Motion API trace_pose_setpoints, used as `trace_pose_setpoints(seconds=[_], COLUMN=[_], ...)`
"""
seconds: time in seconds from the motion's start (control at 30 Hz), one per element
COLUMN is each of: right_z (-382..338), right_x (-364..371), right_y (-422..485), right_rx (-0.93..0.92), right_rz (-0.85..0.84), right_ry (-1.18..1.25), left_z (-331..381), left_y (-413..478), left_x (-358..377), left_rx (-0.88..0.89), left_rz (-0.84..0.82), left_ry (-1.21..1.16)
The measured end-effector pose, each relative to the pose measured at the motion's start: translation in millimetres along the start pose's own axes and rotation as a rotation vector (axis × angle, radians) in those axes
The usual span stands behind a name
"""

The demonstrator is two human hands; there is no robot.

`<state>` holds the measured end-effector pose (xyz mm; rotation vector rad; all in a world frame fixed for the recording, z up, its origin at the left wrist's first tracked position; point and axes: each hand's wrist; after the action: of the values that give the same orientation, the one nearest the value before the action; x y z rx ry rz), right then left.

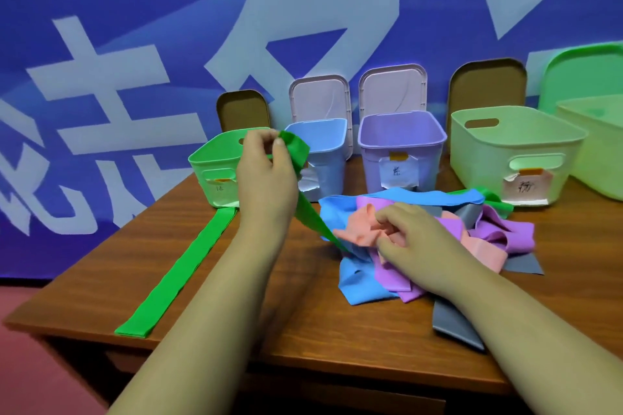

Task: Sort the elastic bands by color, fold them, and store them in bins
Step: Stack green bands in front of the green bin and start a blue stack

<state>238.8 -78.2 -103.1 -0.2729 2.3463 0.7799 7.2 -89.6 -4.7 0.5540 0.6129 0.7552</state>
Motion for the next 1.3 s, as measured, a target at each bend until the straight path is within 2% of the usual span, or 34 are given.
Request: trace_pose_setpoints(seconds=[0.07,0.13,0.23,0.37,0.5,0.57,0.8,0.93,1.03,1.17,1.3], right_z=[-1.3,-5.5,-9.1,-8.1,-10.3,-8.2,-2.9,-6.6,-10.1,-12.3,-9.7], right_x=[-0.6,-2.2,-4.7,-9.5,-15.9,-16.2,-19.0,-24.9,-29.4,-33.7,-40.6], right_y=[-1.7,-2.8,-4.0,-3.5,0.1,2.3,7.1,6.9,5.5,1.7,-0.4], right_rx=[0.007,0.021,0.031,0.092,0.195,0.209,0.123,0.149,0.180,0.215,0.216], right_rz=[-0.008,0.001,0.082,0.303,0.409,0.443,0.534,0.620,0.650,0.732,0.883], right_ry=[0.024,0.080,0.149,0.291,0.510,0.526,0.441,0.508,0.581,0.658,0.707], left_z=[19.0,34.9,46.2,34.7,17.7,12.2,6.3,-1.7,-5.6,-12.7,-23.3], left_y=[15.5,24.7,19.8,-12.8,-40.8,-48.3,-53.8,-54.4,-55.0,-49.2,-44.9], left_x=[3.0,9.8,30.7,56.3,67.8,70.4,66.5,62.4,62.9,63.1,65.8], left_rx=[-0.005,0.000,0.021,0.017,0.032,-0.001,-0.009,0.230,0.324,0.327,0.235], left_rz=[0.034,-0.022,-0.255,-0.548,-0.679,-0.722,-0.755,-0.753,-0.694,-0.635,-0.607], left_ry=[-0.127,-0.201,-0.192,-0.280,-0.363,-0.424,-0.394,-0.050,0.048,0.150,0.191])
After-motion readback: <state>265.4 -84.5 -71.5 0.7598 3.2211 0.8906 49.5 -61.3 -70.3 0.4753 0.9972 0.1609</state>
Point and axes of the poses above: each hand's wrist, its own y-axis towards the middle knuckle, its own x-axis out of the palm, z = x × y, and after that the axes turned 13 degrees about y, right-handed
